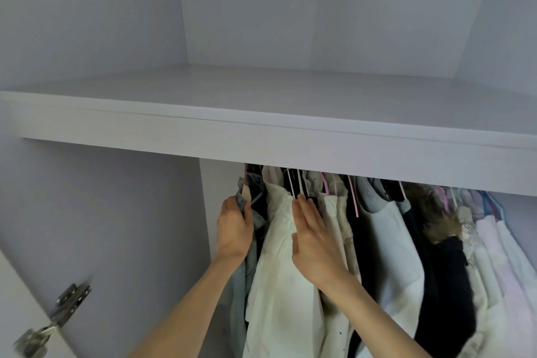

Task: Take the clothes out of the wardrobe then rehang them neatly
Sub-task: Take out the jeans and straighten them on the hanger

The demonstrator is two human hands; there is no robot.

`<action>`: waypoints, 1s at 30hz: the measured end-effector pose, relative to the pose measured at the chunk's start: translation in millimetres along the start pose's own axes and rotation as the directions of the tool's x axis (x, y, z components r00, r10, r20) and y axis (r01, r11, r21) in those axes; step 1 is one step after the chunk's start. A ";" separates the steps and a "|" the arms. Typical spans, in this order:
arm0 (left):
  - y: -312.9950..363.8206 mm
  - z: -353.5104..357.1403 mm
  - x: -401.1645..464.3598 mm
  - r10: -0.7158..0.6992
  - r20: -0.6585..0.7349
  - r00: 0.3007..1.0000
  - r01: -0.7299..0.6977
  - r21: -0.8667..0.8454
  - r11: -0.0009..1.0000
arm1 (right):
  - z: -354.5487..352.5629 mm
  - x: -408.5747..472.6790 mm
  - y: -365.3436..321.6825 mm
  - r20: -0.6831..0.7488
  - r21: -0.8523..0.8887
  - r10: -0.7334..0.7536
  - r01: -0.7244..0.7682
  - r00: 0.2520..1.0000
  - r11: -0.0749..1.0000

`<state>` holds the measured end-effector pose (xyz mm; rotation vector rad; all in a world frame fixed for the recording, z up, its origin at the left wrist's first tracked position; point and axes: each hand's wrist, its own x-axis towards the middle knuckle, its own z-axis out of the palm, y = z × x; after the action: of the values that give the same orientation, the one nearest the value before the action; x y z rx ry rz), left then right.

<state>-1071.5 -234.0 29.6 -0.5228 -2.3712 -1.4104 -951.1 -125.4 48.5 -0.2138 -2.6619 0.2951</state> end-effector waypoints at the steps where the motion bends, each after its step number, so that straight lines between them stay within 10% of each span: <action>1: -1.1 -1.9 0.9 0.008 -0.015 1.000 -0.008 -0.006 1.000 | 0.0 -0.3 1.3 0.002 0.002 -0.003 0.003 1.000 1.000; 17: -23.4 -71.6 -63.3 -0.088 -0.087 0.992 0.083 -0.054 0.995 | -2.7 4.6 -14.4 -0.130 -0.156 -0.185 0.164 0.974 0.974; 21: -33.0 -99.2 -91.5 -0.092 -0.108 0.990 0.090 -0.027 0.996 | -3.8 2.6 -73.8 -0.165 0.270 -0.233 0.271 0.958 0.924; 26: -45.0 -135.3 -136.0 -0.129 -0.111 0.985 0.133 0.033 0.991 | 25.7 9.4 -139.8 0.495 0.755 0.017 -0.440 0.869 0.487; 30: -51.4 -153.9 -175.3 -0.135 -0.068 0.988 0.138 0.045 0.989 | 29.9 6.9 -182.6 0.626 0.777 -0.046 -0.628 0.778 -0.035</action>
<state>-927.2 -417.8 -20.1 -0.3012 -2.4232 -1.3983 -989.2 -305.4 69.4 -0.2821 -1.9367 2.6153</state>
